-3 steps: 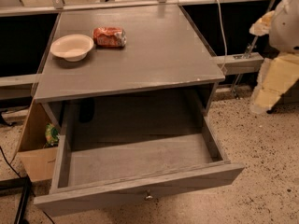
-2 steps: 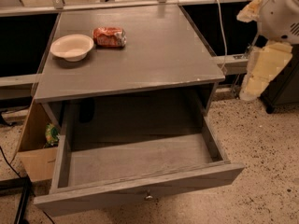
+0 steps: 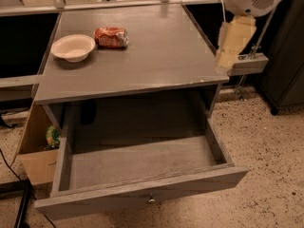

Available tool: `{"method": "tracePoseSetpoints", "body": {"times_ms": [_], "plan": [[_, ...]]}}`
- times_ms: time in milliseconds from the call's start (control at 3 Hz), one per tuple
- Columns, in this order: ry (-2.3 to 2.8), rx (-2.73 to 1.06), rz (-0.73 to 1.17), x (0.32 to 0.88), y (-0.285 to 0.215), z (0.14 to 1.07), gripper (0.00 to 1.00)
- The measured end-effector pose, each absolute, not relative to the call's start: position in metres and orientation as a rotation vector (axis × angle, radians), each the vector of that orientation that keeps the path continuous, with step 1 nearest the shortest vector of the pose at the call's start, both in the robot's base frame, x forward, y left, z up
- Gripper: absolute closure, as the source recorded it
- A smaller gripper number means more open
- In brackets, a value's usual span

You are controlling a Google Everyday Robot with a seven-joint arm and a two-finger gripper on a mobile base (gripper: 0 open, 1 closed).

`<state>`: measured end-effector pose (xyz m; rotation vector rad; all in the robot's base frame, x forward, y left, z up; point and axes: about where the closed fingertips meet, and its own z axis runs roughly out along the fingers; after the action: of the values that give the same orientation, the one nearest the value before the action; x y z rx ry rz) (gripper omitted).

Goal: Place coke can into top drawer

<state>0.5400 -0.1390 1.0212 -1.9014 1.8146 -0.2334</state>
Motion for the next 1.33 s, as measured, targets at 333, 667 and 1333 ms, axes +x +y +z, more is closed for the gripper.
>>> {"method": "tracePoseSetpoints", "body": {"times_ms": [333, 667, 1333], "plan": [[1.777, -1.927, -0.231, 0.571, -0.112, 1.023, 0.00], [1.763, -1.933, -0.195, 0.609, -0.074, 1.013, 0.00], [1.754, -1.923, -0.210, 0.616, -0.075, 1.015, 0.00]]}}
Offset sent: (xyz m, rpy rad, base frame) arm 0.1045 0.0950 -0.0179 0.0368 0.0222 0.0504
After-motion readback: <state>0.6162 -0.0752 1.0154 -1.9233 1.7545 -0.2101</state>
